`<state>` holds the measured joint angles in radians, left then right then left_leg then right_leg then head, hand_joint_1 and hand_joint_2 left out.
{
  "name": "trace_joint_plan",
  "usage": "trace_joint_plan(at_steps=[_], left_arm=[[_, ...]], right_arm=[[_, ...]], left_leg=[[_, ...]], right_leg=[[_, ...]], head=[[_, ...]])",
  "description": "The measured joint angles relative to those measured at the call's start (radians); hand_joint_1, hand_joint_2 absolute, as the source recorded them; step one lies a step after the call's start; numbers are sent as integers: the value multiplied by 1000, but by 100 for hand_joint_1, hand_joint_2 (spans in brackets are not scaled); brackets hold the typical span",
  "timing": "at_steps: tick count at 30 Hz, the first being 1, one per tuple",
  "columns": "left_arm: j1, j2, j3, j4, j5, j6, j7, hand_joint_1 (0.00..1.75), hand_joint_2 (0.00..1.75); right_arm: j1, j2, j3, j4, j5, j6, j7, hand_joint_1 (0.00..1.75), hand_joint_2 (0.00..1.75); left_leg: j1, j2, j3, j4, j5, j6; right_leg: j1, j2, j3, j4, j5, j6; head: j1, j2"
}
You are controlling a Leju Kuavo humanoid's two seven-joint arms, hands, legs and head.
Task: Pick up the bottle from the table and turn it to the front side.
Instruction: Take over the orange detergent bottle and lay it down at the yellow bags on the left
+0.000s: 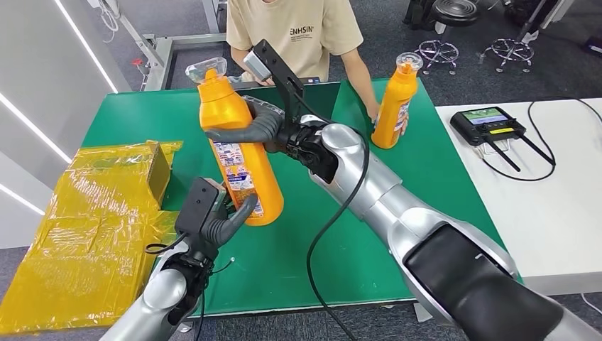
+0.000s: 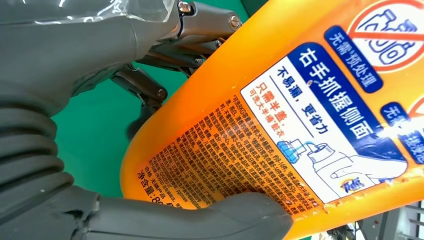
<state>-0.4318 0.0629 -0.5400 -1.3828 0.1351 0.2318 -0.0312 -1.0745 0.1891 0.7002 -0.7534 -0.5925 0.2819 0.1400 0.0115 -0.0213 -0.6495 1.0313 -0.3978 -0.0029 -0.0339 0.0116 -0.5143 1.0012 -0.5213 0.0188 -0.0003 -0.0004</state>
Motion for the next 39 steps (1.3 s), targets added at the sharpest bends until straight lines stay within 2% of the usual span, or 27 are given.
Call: trace_joint_plan(at_steps=[1,2,3,5,6,7,11,13,17,22,26,30,31,33,34,35,37,39], left_arm=[[-2,-1,-1,2,3,0,-1,175,175],[-4,-2,-2,4,5,0,-2,175,175],[-6,-3,-2,7,8,1,-4,175,175],[-9,-4,-2,12,13,3,-9,175,175],[-10,-4,-2,15,15,6,-12,175,175],[-10,-3,-2,17,17,9,-17,175,175],[-4,9,2,22,24,26,-37,175,175],[11,21,17,22,31,34,-52,175,175],[68,53,83,22,39,42,-91,175,175],[148,108,195,11,41,49,-125,175,175],[231,147,299,-37,34,50,-135,175,175],[359,181,431,-122,8,52,-139,173,175],[393,187,468,-143,4,51,-138,144,175],[458,197,548,-182,-1,41,-130,57,175],[486,199,583,-199,-3,33,-124,15,131],[511,200,616,-213,-7,22,-115,0,87],[547,202,672,-231,-21,-1,-89,0,0],[570,208,718,-234,-39,-25,-60,0,0]], right_arm=[[0,-2,0,-1,0,-1,-2,175,175],[0,-5,0,-2,1,-2,-4,146,175],[0,-8,0,-3,2,-2,-6,102,175],[2,-14,0,-9,6,-3,-11,15,87],[3,-19,-1,-15,10,-1,-12,0,44],[5,-26,-2,-23,13,5,-14,0,0],[19,-73,-10,-66,28,43,-25,0,0],[39,-115,-26,-110,67,26,-50,0,0],[111,-237,-89,-248,184,-29,-111,0,0],[222,-419,-204,-435,234,-52,-168,0,0],[376,-558,-307,-604,254,-75,-205,0,0],[682,-669,-482,-838,359,-121,-242,0,0],[766,-683,-532,-896,384,-129,-247,0,0],[923,-701,-634,-1003,417,-138,-254,0,0],[989,-706,-679,-1045,419,-140,-256,0,0],[1049,-710,-721,-1081,415,-142,-257,0,0],[1140,-715,-789,-1134,396,-140,-257,0,0],[1192,-715,-832,-1159,379,-131,-257,0,0]], left_leg=[[0,0,0,0,0,0],[0,0,0,0,0,0],[0,0,0,0,0,0],[0,0,0,0,0,0],[0,0,0,0,0,0],[0,0,0,0,0,0],[0,0,0,0,0,0],[0,0,0,0,0,0],[0,-2,0,0,0,0],[0,-3,0,1,-1,0],[0,-4,0,1,-2,1],[0,-7,0,0,-5,1],[0,-7,0,0,-6,1],[0,-7,0,0,-8,0],[0,-7,0,0,-9,-1],[0,-6,0,0,-10,-1],[0,-6,0,-1,-10,-2],[0,-5,1,-1,-10,-2]], right_leg=[[0,0,0,0,0,0],[0,0,0,0,0,0],[0,0,0,0,0,0],[0,0,0,0,0,0],[0,0,0,0,0,0],[0,0,0,0,0,0],[0,0,0,0,0,0],[0,0,0,0,0,0],[0,-2,1,-1,0,0],[0,-3,1,-1,0,0],[0,-4,2,-2,-1,1],[1,-7,4,-4,-5,2],[1,-7,4,-4,-6,1],[1,-7,4,-4,-8,1],[1,-7,4,-4,-9,0],[1,-7,3,-4,-9,1],[1,-6,3,-4,-10,1],[1,-5,3,-3,-11,0]], head=[[0,0],[0,0],[0,0],[0,0],[0,0],[0,0],[0,0],[0,0],[0,0],[0,0],[0,0],[0,0],[0,0],[0,0],[0,0],[0,0],[0,0],[0,0]])
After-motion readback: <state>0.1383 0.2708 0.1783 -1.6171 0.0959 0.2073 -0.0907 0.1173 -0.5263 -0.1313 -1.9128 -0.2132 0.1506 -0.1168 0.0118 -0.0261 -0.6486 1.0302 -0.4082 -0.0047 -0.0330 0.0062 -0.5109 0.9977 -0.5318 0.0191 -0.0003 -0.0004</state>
